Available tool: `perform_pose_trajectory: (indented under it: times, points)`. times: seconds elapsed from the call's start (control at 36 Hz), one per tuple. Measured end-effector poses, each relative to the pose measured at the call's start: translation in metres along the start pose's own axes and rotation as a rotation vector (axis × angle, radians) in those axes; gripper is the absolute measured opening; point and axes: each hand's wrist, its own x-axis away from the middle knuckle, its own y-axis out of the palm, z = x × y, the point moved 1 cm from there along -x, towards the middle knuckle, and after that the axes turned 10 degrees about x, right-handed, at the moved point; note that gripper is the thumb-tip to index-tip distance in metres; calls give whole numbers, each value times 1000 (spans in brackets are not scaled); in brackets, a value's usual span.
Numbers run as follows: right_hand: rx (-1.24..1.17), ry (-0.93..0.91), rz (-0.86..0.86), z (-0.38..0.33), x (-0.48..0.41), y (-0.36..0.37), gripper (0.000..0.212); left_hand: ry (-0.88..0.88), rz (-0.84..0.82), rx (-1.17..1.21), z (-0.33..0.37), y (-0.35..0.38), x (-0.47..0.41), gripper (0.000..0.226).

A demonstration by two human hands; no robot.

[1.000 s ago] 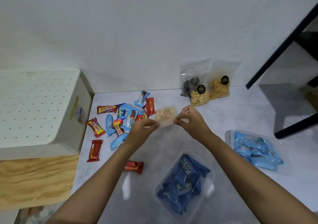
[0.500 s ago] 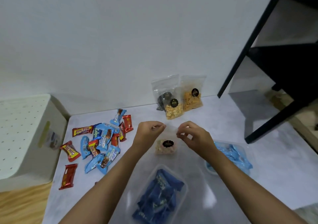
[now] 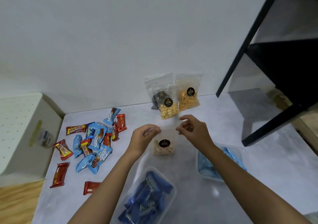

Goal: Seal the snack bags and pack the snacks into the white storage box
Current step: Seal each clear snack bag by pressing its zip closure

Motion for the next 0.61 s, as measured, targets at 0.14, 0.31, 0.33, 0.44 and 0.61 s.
perform_pose_trajectory:
  times: [0.14,0.31,0.33,0.44,0.61]
  points:
    - [49,20,-95,0,-14,3,2,25,64,-30,-7,6,-4,18]
    - [41,27,-156,-3,-24,6,14,82,180,-98,-6,13,-9,16]
    - [9,44,-175,-4,-25,6,15,85,201,-100,-7,14,-9,16]
    - [11,52,-246,-7,-28,8,10,95,261,-124,-10,19,-7,13]
    - [94,42,-262,-7,-35,10,9,101,295,-110,-7,25,-3,12]
